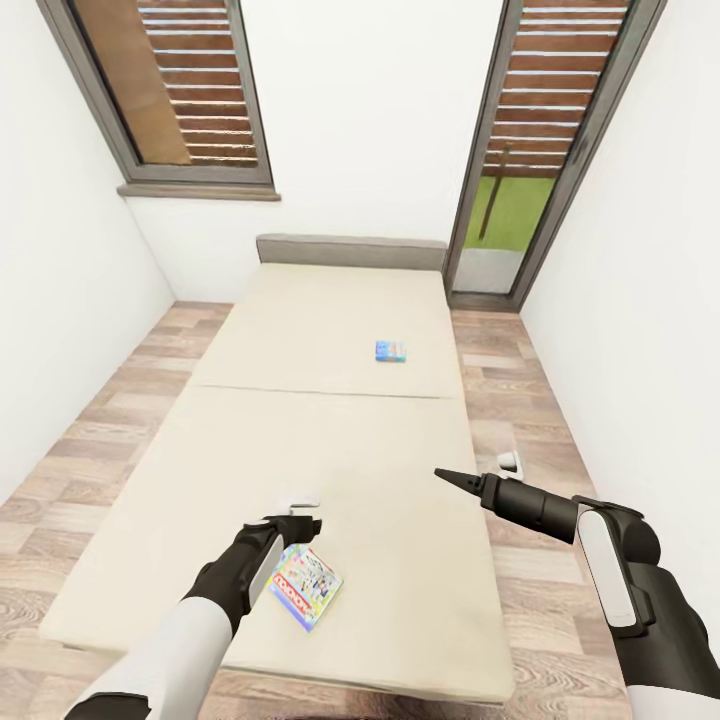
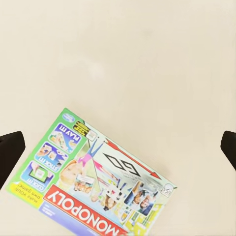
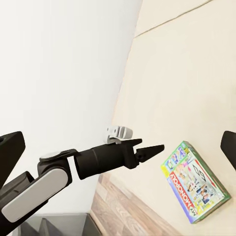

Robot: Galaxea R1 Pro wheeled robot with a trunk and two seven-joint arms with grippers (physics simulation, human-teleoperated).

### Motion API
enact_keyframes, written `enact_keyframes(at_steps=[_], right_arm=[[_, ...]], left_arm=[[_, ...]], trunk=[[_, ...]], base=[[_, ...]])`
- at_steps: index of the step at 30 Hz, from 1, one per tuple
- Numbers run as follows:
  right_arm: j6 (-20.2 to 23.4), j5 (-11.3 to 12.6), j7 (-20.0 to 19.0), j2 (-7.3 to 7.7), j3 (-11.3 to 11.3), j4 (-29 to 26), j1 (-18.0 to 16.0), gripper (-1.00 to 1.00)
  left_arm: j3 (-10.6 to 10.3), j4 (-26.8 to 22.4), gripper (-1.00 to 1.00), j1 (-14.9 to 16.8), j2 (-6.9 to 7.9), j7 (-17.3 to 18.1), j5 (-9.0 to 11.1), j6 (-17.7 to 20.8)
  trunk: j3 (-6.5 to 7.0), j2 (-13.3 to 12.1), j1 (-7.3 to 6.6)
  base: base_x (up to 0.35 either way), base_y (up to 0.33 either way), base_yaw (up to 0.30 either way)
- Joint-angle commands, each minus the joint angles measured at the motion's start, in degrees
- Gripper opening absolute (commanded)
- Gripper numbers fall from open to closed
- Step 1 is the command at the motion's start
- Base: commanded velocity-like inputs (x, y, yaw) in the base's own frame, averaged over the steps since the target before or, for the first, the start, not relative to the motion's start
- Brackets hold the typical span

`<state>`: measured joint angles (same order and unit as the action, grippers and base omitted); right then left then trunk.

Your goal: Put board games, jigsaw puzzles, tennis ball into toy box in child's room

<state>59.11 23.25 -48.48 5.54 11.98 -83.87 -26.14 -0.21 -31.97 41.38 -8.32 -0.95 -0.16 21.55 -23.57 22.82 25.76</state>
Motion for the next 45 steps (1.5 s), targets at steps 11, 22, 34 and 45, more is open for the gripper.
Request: enact_keyframes(at_steps=[11, 22, 34, 45], right_arm=[[0.4, -0.2, -0.5, 0.0, 0.1, -0.1, 0.0, 1.0], [0.4, -0.2, -0.5, 0.0, 0.1, -0.1, 0.0, 1.0], [0.4, 0.1, -0.6, 0.0, 0.1, -0.1, 0.0, 1.0], [0.3, 0.2, -0.7, -0.08, 0.1, -0.2, 0.0, 1.0]], left_arm=[[-0.1, -0.1, 1.0, 0.0, 0.04, -0.1, 0.0, 0.3], [-0.1, -0.1, 1.0, 0.0, 0.22, -0.1, 0.0, 0.3], [-0.1, -0.1, 1.0, 0.0, 0.37, -0.1, 0.0, 0.3], [0.0, -1.2, 1.0, 1.2, 0.6, -0.1, -0.2, 1.5]], trunk=[[-1.12, 0.1, 0.03], [-2.15, 0.1, 0.03], [-3.28, 0.1, 0.03], [-4.31, 0.1, 0.03]], base=[[0.0, 0.0, 0.0], [0.0, 0.0, 0.0], [0.0, 0.0, 0.0], [0.0, 0.0, 0.0]])
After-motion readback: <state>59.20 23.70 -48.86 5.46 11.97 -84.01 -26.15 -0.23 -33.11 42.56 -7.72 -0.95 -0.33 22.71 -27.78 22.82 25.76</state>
